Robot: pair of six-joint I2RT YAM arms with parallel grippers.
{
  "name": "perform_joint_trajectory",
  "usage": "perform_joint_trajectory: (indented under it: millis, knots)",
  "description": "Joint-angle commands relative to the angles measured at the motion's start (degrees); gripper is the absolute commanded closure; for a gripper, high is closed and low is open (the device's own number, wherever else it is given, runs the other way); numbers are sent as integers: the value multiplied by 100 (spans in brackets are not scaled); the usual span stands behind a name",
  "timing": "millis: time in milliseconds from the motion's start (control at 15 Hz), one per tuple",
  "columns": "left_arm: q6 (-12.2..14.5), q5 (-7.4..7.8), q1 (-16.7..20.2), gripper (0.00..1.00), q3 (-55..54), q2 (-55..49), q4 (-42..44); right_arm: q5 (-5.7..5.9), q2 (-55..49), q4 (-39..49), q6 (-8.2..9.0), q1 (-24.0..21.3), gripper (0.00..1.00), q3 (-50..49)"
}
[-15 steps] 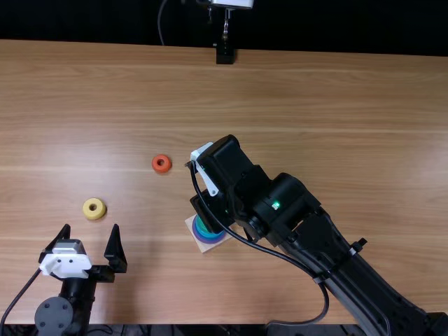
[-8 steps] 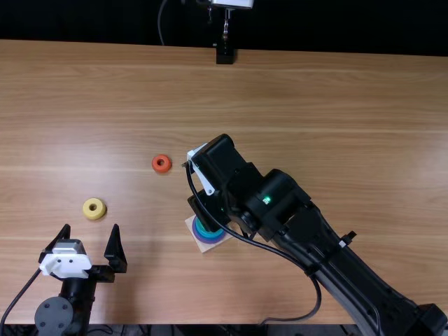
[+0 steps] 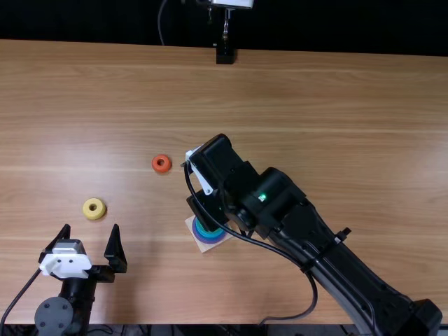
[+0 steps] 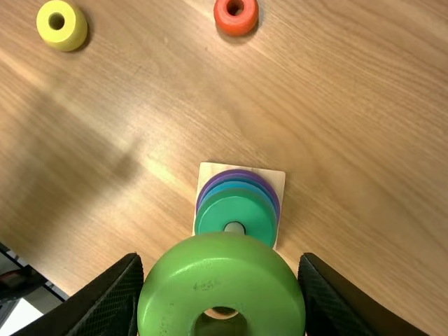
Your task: Build the Hanoi tower: stack the rings onto the peg from bottom to top in this color order: purple, dark blue, light blue, dark green, light green, yellow, orange.
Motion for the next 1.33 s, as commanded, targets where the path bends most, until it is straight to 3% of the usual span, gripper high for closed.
perform_joint_trajectory:
  millis: [0, 533, 600, 667, 733, 933, 1267]
  knots:
    - [54, 24, 58, 0, -239, -67, -27, -29, 58, 6, 29, 46, 100, -51]
    - [54, 24, 50, 0, -239, -67, -27, -29, 181, 16, 29, 46, 100, -244]
    - [54, 24, 58, 0, -239, -67, -27, -29, 243, 16, 39, 46, 81, -191]
    - [54, 24, 50, 0, -239, -67, -27, -18, 260, 16, 39, 46, 17, -182]
    - [54, 24, 50, 0, -239, -67, -27, 3, 260, 27, 39, 46, 0, -174]
    - [54, 24, 58, 0, -239, -67, -27, -18, 251, 354, 60, 37, 0, -182]
    - [54, 24, 58, 0, -239, -67, -27, 45, 172, 1767, 29, -33, 0, -235]
